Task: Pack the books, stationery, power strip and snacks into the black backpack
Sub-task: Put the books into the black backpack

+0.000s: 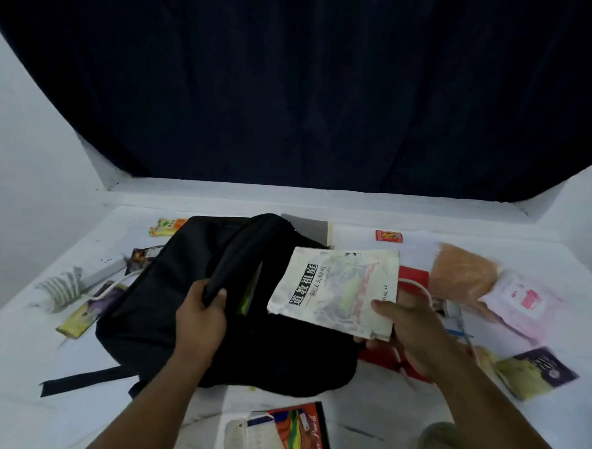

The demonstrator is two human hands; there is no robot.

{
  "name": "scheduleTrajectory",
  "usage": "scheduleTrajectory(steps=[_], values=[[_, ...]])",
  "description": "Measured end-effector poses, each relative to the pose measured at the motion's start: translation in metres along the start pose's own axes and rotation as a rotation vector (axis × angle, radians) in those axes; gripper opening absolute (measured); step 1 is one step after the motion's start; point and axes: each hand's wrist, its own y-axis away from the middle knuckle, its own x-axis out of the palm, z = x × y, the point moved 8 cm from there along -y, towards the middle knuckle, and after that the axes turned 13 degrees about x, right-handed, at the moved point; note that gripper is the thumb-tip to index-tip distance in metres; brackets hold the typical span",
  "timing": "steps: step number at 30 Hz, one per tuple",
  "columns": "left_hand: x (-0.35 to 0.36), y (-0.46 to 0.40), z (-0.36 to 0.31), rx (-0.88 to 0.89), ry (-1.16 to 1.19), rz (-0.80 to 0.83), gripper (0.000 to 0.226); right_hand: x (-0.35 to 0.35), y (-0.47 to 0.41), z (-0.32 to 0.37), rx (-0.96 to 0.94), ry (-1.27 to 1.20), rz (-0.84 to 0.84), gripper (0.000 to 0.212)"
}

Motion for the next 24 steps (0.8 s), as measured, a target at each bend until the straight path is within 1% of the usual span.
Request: scheduleTrajectory(steps=[1,4,7,11,14,16,17,19,20,21,22,24], values=[[-0.007,-0.005,-0.001,-0.027,0.054,-0.01,0.007,0.007,0.001,-0.001,0.023,0.049,0.018,0.019],[-0.019,-0.012,-0.014,0.005,0.08,0.026,0.012,0.036,-0.003,-0.003,0.066,0.135,0.092,0.018],[-0.026,-0.014,-0.027,0.031,0.127,0.009,0.015,0.069,-0.011,-0.006,0.096,0.15,0.182,0.021],[-0.034,-0.013,-0.032,0.012,0.211,-0.014,0.018,0.111,-0.03,-0.01,0.143,0.162,0.277,0.027],[-0.038,-0.012,-0.037,0.019,0.244,-0.007,0.018,0.134,-0.05,-0.015,0.22,0.115,0.304,0.03],[-0.039,-0.012,-0.038,0.022,0.258,0.001,0.02,0.148,-0.063,-0.018,0.251,0.127,0.321,0.027],[-0.039,-0.012,-0.038,0.02,0.257,0.004,0.02,0.153,-0.07,-0.02,0.264,0.179,0.316,0.026],[-0.041,-0.014,-0.038,0.022,0.248,0.008,0.021,0.16,-0.079,-0.028,0.293,0.387,0.3,0.029],[-0.042,-0.015,-0.037,0.021,0.246,0.006,0.021,0.164,-0.082,-0.033,0.307,0.496,0.308,0.028],[-0.043,-0.017,-0.037,0.021,0.244,0.005,0.022,0.167,-0.085,-0.037,0.316,0.561,0.323,0.022],[-0.043,-0.018,-0.037,0.023,0.241,0.003,0.023,0.171,-0.087,-0.038,0.317,0.573,0.334,0.015],[-0.043,-0.019,-0.036,0.023,0.242,0.005,0.024,0.172,-0.096,-0.035,0.299,0.482,0.306,0.019]])
